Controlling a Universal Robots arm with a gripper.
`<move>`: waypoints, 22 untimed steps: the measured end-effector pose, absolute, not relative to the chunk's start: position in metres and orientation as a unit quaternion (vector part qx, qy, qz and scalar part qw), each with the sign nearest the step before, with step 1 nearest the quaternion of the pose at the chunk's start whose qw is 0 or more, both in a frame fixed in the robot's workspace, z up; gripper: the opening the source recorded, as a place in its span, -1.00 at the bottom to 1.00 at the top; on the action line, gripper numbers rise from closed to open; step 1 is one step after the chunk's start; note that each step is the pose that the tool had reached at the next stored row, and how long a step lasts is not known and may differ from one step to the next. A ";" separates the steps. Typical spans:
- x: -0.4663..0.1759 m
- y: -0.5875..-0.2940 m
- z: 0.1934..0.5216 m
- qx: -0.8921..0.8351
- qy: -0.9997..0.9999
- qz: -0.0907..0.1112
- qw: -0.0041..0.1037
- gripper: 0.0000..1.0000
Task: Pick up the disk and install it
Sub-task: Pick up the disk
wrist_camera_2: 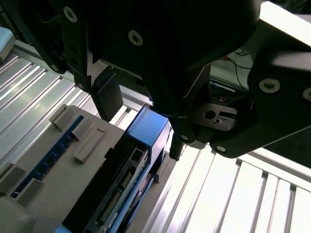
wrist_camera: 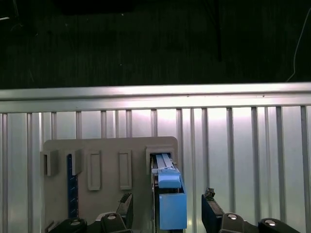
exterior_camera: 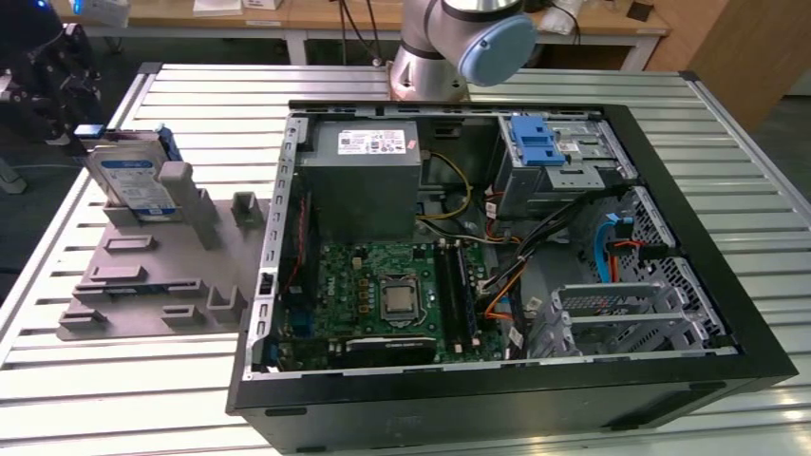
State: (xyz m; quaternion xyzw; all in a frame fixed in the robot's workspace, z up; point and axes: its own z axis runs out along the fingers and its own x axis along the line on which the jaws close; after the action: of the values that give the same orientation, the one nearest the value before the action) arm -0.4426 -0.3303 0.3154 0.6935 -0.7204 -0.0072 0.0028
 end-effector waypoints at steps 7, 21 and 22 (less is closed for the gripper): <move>-0.442 -0.330 0.314 0.694 -0.720 -0.007 0.003 0.32; -0.441 -0.330 0.311 0.694 -0.720 -0.007 0.003 0.32; -0.441 -0.330 0.311 0.694 -0.720 -0.007 0.003 0.30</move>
State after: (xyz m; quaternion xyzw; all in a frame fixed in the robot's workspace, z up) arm -0.4414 -0.3304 0.3114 0.6936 -0.7204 -0.0072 0.0028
